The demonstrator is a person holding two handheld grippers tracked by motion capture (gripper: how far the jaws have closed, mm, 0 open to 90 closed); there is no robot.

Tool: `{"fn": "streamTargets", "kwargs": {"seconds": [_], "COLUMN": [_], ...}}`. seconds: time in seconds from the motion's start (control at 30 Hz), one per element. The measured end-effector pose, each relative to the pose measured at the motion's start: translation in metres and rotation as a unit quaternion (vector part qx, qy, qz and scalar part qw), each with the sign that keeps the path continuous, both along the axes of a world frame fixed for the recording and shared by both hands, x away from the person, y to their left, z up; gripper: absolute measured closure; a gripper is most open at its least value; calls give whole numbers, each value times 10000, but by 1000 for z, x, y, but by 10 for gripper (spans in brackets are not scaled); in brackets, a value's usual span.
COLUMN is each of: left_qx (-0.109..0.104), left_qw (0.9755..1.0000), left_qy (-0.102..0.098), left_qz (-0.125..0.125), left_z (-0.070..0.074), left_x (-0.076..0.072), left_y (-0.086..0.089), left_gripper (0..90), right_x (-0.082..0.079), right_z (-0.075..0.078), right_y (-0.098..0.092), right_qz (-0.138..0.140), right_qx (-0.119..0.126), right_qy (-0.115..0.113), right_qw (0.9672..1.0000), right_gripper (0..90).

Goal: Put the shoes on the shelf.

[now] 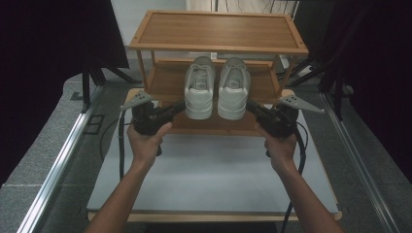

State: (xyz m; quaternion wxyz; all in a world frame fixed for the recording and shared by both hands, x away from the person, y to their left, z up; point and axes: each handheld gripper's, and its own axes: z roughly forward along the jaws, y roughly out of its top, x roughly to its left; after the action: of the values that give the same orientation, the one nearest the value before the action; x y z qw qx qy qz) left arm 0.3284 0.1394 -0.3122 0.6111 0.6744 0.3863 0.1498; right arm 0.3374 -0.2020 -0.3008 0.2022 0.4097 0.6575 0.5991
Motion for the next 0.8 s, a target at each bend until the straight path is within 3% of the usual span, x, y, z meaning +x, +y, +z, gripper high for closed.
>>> {"fn": "streamTargets", "kwargs": {"seconds": [0.07,0.2,0.3,0.37,0.5,0.67,0.8], "left_qx": [171,202,216,111,277,169,191], "left_qw": [9998,9996,9995,9996,9994,9993,9991], "left_qy": [12,163,214,251,169,276,317], "left_qz": [-28,-71,-28,-104,-82,-173,-213], "left_z": [-6,-17,-19,-19,-18,-16,-16], "left_x": [1,9,16,18,18,26,32], "left_y": [-4,-12,-16,-16,-25,-32,-35], "left_gripper": [889,894,895,900,900,900,900], "right_x": [0,4,6,6,7,9,17], "right_z": [-5,-10,-10,-10,-10,-9,-11], "right_y": [8,20,23,24,23,27,23], "right_qz": [100,82,130,135,169,43,30], "right_qx": [-287,-618,-596,-613,-571,-648,-516], "right_qy": [-25,-88,-109,-127,-117,-159,-85], "right_qw": [9995,9980,9981,9979,9982,9978,9986], "right_gripper": [887,887,888,888,888,884,883]}}
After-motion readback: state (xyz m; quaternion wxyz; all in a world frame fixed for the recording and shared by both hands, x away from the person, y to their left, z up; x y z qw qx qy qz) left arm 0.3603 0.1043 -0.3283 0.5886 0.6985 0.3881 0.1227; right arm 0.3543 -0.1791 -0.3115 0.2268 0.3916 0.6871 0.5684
